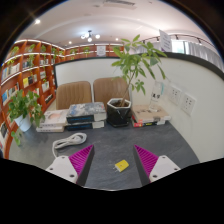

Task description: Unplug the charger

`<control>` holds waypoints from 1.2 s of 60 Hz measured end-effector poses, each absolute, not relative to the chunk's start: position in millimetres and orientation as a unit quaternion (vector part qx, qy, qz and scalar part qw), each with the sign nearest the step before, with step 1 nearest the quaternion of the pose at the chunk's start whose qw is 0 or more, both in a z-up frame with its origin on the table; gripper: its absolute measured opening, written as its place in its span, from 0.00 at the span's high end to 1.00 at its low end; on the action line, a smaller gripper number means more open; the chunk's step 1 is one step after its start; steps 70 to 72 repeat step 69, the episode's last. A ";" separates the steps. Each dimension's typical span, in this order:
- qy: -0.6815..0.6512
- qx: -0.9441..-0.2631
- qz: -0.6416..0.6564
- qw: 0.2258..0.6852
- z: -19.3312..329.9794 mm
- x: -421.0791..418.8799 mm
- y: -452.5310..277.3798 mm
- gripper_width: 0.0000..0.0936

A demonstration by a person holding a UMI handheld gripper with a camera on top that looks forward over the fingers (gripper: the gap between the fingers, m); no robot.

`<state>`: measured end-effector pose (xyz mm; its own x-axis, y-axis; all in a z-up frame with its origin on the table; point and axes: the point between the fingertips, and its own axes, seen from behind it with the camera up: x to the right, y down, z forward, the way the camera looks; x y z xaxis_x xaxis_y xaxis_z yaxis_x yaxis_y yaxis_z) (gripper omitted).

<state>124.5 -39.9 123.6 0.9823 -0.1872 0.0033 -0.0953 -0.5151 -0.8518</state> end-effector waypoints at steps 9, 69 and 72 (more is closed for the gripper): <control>0.078 -0.835 -0.034 0.544 230.7 92.0 -83.9 0.14; -0.010 -0.858 0.046 0.511 216.7 -8.1 -302.6 0.12; -0.010 -0.858 0.046 0.511 216.7 -8.1 -302.6 0.12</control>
